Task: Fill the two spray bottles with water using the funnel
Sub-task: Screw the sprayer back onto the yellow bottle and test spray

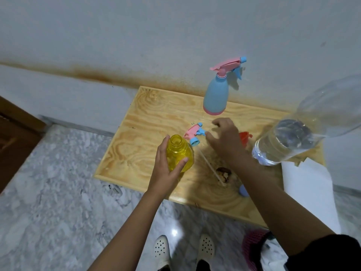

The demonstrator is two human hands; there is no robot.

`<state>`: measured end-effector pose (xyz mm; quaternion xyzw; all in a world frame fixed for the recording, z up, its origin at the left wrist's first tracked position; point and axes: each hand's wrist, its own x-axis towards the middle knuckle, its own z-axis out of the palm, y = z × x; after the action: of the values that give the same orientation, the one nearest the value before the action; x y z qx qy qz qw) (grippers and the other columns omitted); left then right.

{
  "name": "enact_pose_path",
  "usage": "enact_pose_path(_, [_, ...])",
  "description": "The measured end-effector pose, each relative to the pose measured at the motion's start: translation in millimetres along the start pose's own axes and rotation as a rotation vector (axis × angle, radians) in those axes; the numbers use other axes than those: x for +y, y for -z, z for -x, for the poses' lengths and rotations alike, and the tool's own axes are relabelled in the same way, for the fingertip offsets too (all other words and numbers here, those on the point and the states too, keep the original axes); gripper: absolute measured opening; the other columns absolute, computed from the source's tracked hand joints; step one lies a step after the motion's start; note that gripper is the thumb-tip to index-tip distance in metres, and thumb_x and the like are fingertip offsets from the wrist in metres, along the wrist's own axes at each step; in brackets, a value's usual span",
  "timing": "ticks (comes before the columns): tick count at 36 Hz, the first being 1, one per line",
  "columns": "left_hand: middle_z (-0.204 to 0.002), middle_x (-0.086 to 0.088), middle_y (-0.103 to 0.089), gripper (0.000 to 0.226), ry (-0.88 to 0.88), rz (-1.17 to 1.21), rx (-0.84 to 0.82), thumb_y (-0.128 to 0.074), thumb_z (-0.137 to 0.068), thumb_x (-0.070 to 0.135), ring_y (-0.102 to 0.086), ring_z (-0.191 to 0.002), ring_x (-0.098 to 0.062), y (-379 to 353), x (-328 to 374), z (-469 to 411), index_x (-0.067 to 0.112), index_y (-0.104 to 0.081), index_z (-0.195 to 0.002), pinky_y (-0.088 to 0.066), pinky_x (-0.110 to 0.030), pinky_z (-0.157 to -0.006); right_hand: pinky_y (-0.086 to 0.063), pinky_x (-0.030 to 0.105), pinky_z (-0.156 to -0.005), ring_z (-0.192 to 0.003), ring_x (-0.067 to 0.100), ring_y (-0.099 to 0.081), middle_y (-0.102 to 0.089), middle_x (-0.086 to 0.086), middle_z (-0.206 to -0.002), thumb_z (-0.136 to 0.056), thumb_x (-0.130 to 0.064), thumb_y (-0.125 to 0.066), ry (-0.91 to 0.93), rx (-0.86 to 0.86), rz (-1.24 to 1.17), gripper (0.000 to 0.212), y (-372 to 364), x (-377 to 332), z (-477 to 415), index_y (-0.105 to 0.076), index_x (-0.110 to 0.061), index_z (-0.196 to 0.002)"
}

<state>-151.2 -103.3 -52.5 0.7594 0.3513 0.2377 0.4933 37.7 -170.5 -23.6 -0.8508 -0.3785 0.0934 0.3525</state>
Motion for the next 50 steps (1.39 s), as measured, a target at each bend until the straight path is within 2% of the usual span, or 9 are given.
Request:
enact_pose_path(4, [-0.145, 0.021, -0.023, 0.075, -0.010, -0.004, -0.006, -0.065, -0.084, 0.043, -0.024, -0.129, 0.017, 0.0, -0.7, -1.3, 0.063, -0.011, -0.131, -0.023, 0.002, -0.097, -0.043, 0.035, -0.072, -0.082, 0.035, -0.056, -0.060, 0.024, -0.086, -0.075, -0.005, -0.068, -0.031, -0.111, -0.025, 0.020, -37.0, -3.3, -6.2, -0.061, 0.009, -0.088])
enact_pose_path(11, [-0.137, 0.035, -0.015, 0.095, -0.043, -0.007, -0.025, -0.078, -0.071, 0.045, -0.017, -0.125, 0.027, 1.5, -6.8, -3.2, 0.055, -0.009, -0.136, -0.022, 0.005, -0.095, -0.041, 0.035, -0.074, -0.095, 0.033, -0.054, -0.056, 0.021, -0.103, -0.080, -0.032, -0.068, -0.212, -0.256, 0.070, 0.045, -70.0, -2.5, -13.4, -0.057, 0.002, -0.107])
enact_pose_path(16, [-0.146, 0.031, -0.011, 0.105, -0.097, -0.088, -0.026, -0.073, -0.065, 0.054, -0.017, -0.141, -0.002, 2.5, -10.1, -6.8, 0.064, 0.003, -0.137, -0.023, -0.030, -0.114, -0.030, 0.023, -0.059, -0.084, 0.022, -0.047, -0.055, 0.017, -0.099, -0.083, -0.032, -0.064, -0.247, -0.259, 0.070, 0.036, -72.6, -3.8, -16.8, -0.060, -0.001, -0.102])
enact_pose_path(19, [-0.137, 0.043, -0.007, 0.107, -0.085, -0.061, -0.059, -0.080, -0.070, 0.038, -0.020, -0.134, 0.008, 3.9, -15.7, -8.5, 0.070, 0.003, -0.130, -0.026, -0.011, -0.104, -0.029, 0.021, -0.056, -0.080, 0.018, -0.044, -0.052, 0.014, -0.092, -0.086, -0.033, -0.063, -0.261, -0.254, 0.049, 0.032, -71.7, -5.1, -14.5, -0.061, -0.002, -0.096])
enact_pose_path(27, [-0.129, 0.047, 0.002, 0.104, -0.086, -0.064, -0.158, -0.068, -0.082, 0.040, -0.005, -0.116, 0.037, 12.3, -11.7, -16.2, 0.053, 0.020, -0.134, -0.017, 0.010, -0.088, -0.024, 0.026, -0.063, -0.080, 0.018, -0.046, -0.054, 0.006, -0.083, -0.087, -0.024, -0.062, -0.261, -0.010, -0.138, 0.027, -41.0, -24.8, -11.0, -0.064, 0.001, -0.097])
enact_pose_path(35, [-0.146, 0.026, -0.011, 0.101, -0.094, -0.098, -0.221, -0.062, -0.081, 0.051, -0.017, -0.135, 0.005, 30.3, 4.5, -17.2, 0.057, 0.027, -0.130, -0.026, -0.021, -0.103, -0.034, 0.022, -0.062, -0.066, 0.010, -0.042, -0.051, 0.015, -0.072, -0.091, -0.015, -0.057, -0.159, 0.311, -0.544, 0.019, 8.5, -77.7, -12.7, -0.060, 0.004, -0.090])
enact_pose_path(38, [-0.153, 0.006, -0.018, 0.101, -0.099, -0.167, -0.240, -0.061, -0.081, 0.053, -0.027, -0.137, -0.011, 38.1, 5.7, -16.4, 0.053, 0.027, -0.132, -0.031, -0.023, -0.096, -0.038, 0.025, -0.070, -0.071, 0.008, -0.043, -0.051, -0.003, -0.073, -0.093, -0.015, -0.055, -0.121, 0.386, -0.707, 0.006, 27.9, -102.8, -14.8, -0.059, -0.011, -0.091])
enact_pose_path(45, [-0.152, 0.008, -0.021, 0.099, -0.116, -0.197, -0.312, -0.061, -0.080, 0.061, -0.030, -0.137, -0.013, 57.8, 3.4, -9.2, 0.060, 0.022, -0.134, -0.039, -0.032, -0.095, -0.046, 0.040, -0.078, -0.083, 0.038, -0.055, -0.057, 0.005, -0.083, -0.089, -0.031, -0.054, 0.010, 0.554, -0.868, 0.007, 59.7, -151.4, -15.6, -0.059, -0.026, -0.091])
enact_pose_path(50, [-0.152, 0.010, -0.020, 0.099, -0.114, -0.212, -0.341, -0.061, -0.081, 0.058, -0.029, -0.137, -0.010, 66.5, 6.1, -2.4, 0.057, 0.020, -0.137, -0.040, -0.032, -0.093, -0.041, 0.026, -0.073, -0.081, 0.017, -0.050, -0.055, 0.000, -0.083, -0.092, -0.027, -0.053, 0.039, 0.556, -0.844, 0.016, 55.7, -164.1, -11.3, -0.059, -0.015, -0.100])
